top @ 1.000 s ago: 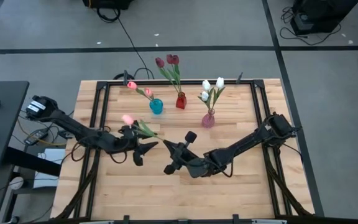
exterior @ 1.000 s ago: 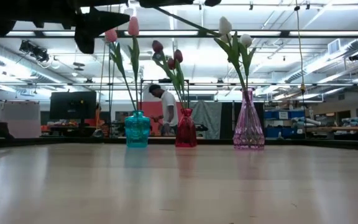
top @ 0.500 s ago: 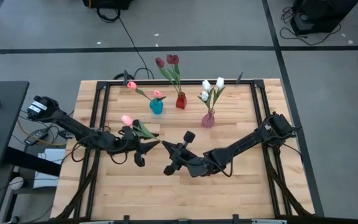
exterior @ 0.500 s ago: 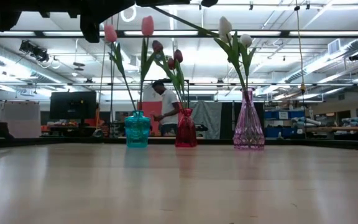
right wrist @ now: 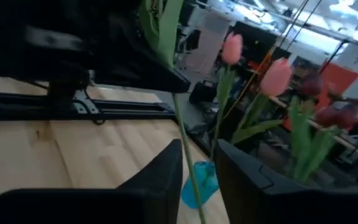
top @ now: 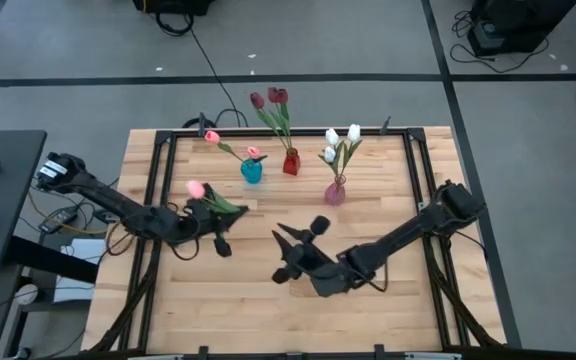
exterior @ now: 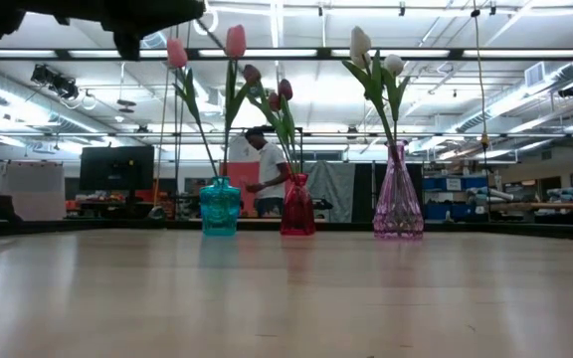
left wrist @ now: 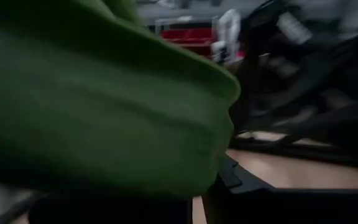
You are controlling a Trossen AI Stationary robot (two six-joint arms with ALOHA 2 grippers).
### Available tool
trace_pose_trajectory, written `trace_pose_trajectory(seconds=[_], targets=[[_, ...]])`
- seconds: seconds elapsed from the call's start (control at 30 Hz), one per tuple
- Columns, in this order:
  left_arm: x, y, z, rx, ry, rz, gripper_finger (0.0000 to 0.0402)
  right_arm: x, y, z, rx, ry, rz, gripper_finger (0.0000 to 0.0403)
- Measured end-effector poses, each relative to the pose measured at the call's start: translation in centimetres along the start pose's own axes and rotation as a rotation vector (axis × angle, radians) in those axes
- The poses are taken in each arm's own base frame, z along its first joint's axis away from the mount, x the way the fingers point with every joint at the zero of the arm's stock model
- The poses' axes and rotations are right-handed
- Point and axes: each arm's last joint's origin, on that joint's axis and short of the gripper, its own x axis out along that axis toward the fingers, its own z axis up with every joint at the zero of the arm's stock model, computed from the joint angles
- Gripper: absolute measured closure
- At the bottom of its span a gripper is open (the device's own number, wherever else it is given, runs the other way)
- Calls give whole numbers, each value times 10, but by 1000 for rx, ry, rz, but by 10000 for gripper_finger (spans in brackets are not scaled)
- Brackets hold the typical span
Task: Sort flowers into vase by color
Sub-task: Put the pink flower into the blue vase
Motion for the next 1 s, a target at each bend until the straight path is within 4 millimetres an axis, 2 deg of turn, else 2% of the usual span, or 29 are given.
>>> trace_pose_trajectory(seconds=[0.1, 0.2, 0.4, 0.67, 1.0], targets=[[-9, 12, 11, 43, 8, 73, 389, -14, -5, 5, 5, 4, 27, 283], [-16, 23, 23, 81, 21, 138, 390, -21, -10, -1, 52, 16, 105, 281], [-17, 42, 37, 165, 125, 252, 391, -5, -18, -32, 133, 86, 181, 284], [-8, 63, 35, 233, 227, 379, 391, 5, -23, -62, 186, 148, 174, 284], [10, 87, 26, 220, 294, 390, 392, 5, -23, -62, 205, 137, 170, 284]])
